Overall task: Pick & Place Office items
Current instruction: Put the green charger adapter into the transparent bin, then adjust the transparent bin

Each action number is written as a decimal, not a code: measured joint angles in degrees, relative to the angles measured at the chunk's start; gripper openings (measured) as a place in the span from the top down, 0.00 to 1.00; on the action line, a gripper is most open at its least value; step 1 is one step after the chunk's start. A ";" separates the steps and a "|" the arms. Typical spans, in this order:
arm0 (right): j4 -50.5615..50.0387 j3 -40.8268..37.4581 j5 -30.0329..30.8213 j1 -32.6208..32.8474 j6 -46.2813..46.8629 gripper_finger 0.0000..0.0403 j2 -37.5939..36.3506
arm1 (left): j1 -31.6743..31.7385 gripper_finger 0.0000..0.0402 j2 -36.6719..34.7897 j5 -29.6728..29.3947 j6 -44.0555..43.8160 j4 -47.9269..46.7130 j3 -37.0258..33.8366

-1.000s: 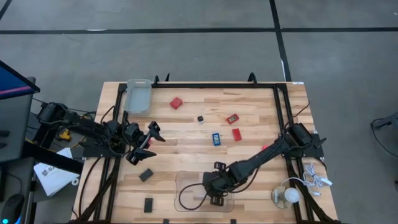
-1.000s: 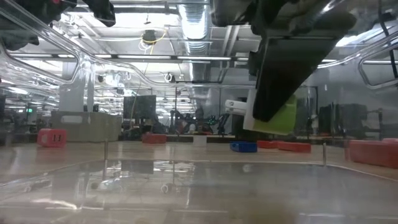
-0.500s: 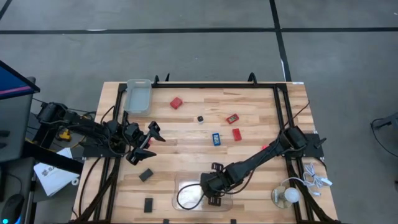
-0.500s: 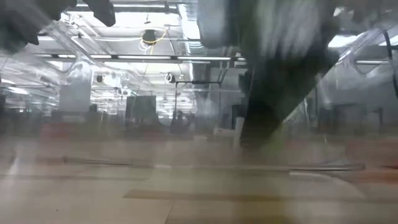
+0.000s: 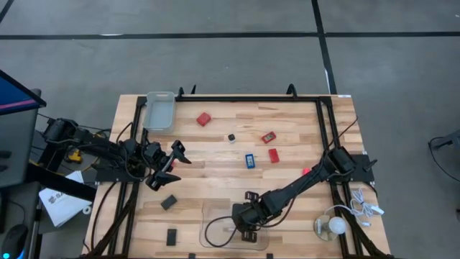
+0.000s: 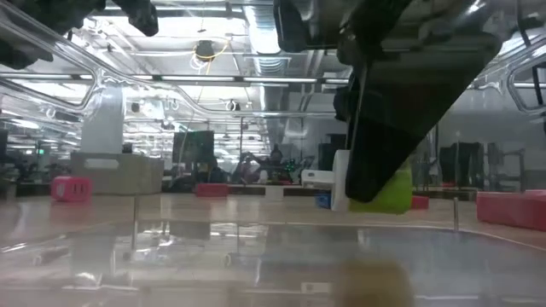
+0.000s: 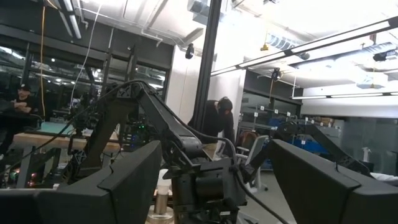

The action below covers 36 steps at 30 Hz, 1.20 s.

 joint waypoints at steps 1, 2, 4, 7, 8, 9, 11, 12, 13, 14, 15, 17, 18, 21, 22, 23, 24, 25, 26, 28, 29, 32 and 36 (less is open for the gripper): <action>-0.16 0.00 0.09 0.00 -0.03 0.68 0.00 | 0.01 0.26 0.00 -0.01 0.00 0.00 0.00; -0.41 0.00 0.28 -0.01 -0.15 0.68 0.00 | 0.02 0.26 0.00 -0.01 0.00 0.00 0.00; -0.65 0.00 0.38 -0.02 -0.22 0.68 0.00 | 0.02 0.26 0.00 0.00 0.00 0.00 0.00; -0.76 0.02 0.40 -0.02 -0.24 0.68 0.00 | 0.02 0.26 0.00 -0.02 0.00 -0.02 0.00; -0.76 0.02 0.44 -0.02 -0.36 0.67 0.00 | 0.02 0.26 0.00 -0.02 0.02 -0.02 0.00; -0.76 0.02 0.49 -0.02 -0.56 0.67 0.00 | 0.00 0.26 0.00 -0.02 0.02 -0.02 0.00; -0.72 0.02 0.96 0.02 -0.67 0.65 0.00 | 0.02 0.26 0.00 -0.02 0.02 -0.04 0.00; -0.71 0.03 1.14 0.03 -0.72 0.64 0.00 | 0.00 0.26 0.00 -0.02 0.02 -0.04 0.00; -0.67 0.05 1.44 0.09 -0.70 0.62 0.00 | 0.00 0.26 0.00 -0.01 0.02 -0.04 0.00; -0.65 0.05 1.89 0.11 -0.68 0.60 0.00 | 0.01 0.26 0.00 -0.01 0.02 -0.04 0.00; -0.65 0.05 1.99 0.13 -0.68 0.59 -0.02 | 0.01 0.26 0.00 -0.01 0.01 -0.04 0.00; -0.62 0.06 2.13 0.16 -0.60 0.56 -0.04 | 0.01 0.26 0.00 -0.01 0.01 -0.04 0.00; -0.62 0.07 2.26 0.17 -0.56 0.55 -0.04 | 0.02 0.26 0.00 0.00 0.00 -0.04 0.00; -0.60 0.09 3.21 0.30 -0.39 0.54 -0.09 | 0.02 0.26 0.00 0.00 0.02 -0.04 0.00; -0.57 0.09 3.47 0.38 -0.38 0.54 -0.09 | 0.02 0.26 0.00 -0.02 0.02 -0.05 0.00; -0.55 0.09 3.58 0.40 -0.37 0.54 -0.09 | 0.02 0.26 0.00 0.00 0.02 -0.07 0.00; -0.46 0.09 3.68 0.40 -0.32 0.54 -0.09 | 0.01 0.26 0.00 -0.02 0.02 -0.07 0.00; -0.46 0.29 3.68 0.42 -0.23 0.55 -0.09 | 0.02 0.26 0.00 -0.01 0.00 -0.07 0.00; -0.49 0.57 3.77 0.54 -0.24 0.55 -0.09 | 0.00 0.26 0.00 -0.02 0.00 -0.07 0.00; -0.54 1.63 4.08 0.89 -0.58 0.55 -0.09 | 0.00 0.26 0.00 -0.01 0.02 -0.07 0.00; -0.56 2.28 4.09 1.10 -0.68 0.55 -0.09 | 0.01 0.26 0.00 0.00 0.02 -0.07 0.00; -1.09 4.60 4.54 1.96 -1.15 0.55 -0.11 | 0.00 0.26 0.00 0.00 0.01 -0.07 0.00; -4.32 7.85 7.14 3.07 -1.76 0.55 -0.14 | 0.01 0.26 0.00 0.00 -0.02 -0.07 0.00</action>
